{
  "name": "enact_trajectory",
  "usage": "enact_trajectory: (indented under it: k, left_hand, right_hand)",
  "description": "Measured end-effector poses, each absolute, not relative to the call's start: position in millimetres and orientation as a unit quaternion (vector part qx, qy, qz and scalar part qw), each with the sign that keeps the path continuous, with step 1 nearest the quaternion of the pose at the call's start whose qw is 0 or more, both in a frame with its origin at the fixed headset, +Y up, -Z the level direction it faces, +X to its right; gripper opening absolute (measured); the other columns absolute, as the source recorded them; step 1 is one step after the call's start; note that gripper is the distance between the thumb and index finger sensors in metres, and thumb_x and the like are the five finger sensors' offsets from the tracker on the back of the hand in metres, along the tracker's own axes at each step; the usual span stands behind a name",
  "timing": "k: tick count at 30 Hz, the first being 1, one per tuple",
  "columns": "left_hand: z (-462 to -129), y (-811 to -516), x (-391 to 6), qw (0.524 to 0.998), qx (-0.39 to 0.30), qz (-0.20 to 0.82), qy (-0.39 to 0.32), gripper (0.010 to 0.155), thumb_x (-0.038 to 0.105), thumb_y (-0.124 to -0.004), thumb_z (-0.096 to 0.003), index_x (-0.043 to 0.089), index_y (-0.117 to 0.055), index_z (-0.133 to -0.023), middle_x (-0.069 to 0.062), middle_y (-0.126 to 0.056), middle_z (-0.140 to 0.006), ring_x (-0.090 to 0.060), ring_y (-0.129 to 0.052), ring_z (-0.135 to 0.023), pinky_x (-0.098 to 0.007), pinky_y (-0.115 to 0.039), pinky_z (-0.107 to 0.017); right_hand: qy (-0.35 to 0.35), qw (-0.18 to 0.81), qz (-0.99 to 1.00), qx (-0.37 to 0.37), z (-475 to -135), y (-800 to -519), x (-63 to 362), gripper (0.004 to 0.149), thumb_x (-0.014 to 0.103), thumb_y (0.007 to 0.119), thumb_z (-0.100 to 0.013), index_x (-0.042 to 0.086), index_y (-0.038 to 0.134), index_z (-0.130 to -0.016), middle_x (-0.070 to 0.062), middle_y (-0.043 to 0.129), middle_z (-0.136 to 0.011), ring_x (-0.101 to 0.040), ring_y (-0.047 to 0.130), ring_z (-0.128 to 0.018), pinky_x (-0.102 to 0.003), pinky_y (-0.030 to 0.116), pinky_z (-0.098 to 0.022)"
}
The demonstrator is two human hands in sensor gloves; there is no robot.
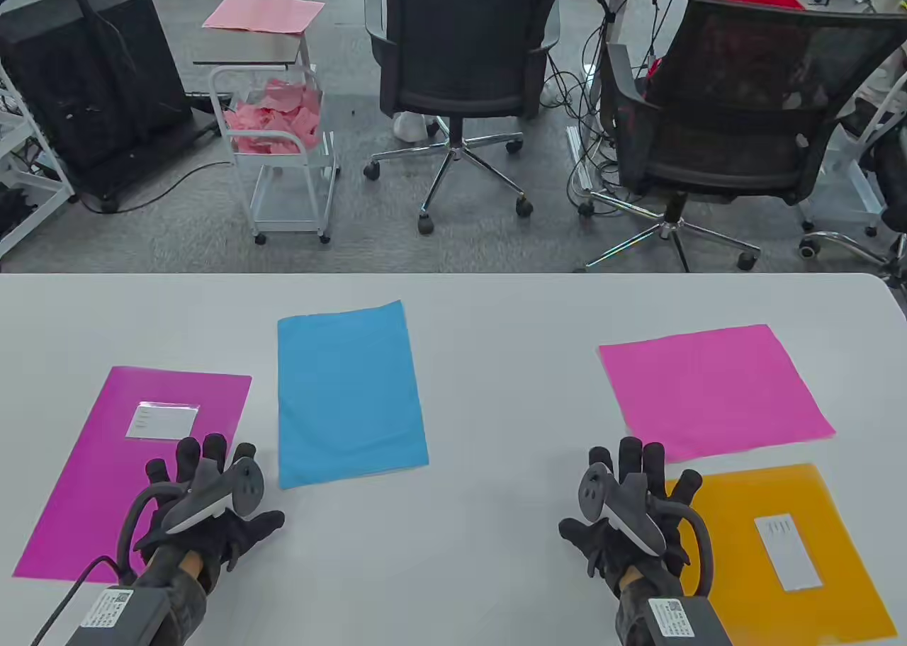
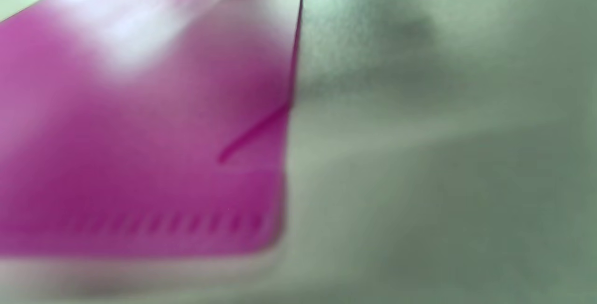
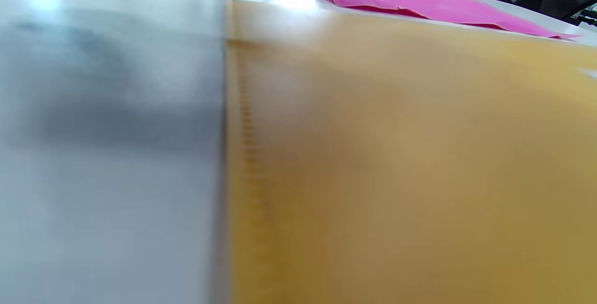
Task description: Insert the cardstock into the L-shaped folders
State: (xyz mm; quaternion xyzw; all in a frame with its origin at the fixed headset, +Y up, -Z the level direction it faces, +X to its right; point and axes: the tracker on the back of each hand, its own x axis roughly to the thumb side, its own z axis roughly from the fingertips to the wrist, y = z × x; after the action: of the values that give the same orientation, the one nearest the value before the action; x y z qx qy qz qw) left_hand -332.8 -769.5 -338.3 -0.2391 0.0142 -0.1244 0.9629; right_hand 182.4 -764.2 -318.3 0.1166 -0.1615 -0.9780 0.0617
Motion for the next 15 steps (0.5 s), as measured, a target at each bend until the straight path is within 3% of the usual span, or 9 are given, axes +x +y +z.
enact_trajectory:
  k: [10,15]
  left_hand:
    - [-338.7,-762.9,-353.2,0.965,-0.244,-0.073,0.055,0.104,0.09,-0.038,-0.0321,0.03,0.014,-0.098,-0.017,0.014,-0.109,-0.055,-0.001,-0.105,-0.08,-0.013,-0.063]
    - [-334.7,-761.8,-378.6,0.956,-0.271,-0.015,0.107,0.105,0.087,-0.047,-0.0364,0.029,0.015,-0.098,-0.019,0.014,-0.108,-0.057,-0.002,-0.105,-0.08,-0.014,-0.064]
  right_hand:
    - [-0.164,0.025,-0.978,0.125,-318.6,-762.4,187.4,0.101,0.083,0.059,-0.026,0.042,-0.007,-0.091,-0.001,-0.018,-0.104,-0.029,-0.016,-0.096,-0.071,0.003,-0.068]
    - [-0.175,0.038,-0.975,0.128,-317.6,-764.7,186.5,0.101,0.082,0.059,-0.027,0.041,-0.006,-0.091,-0.002,-0.017,-0.105,-0.03,-0.015,-0.096,-0.071,0.004,-0.068]
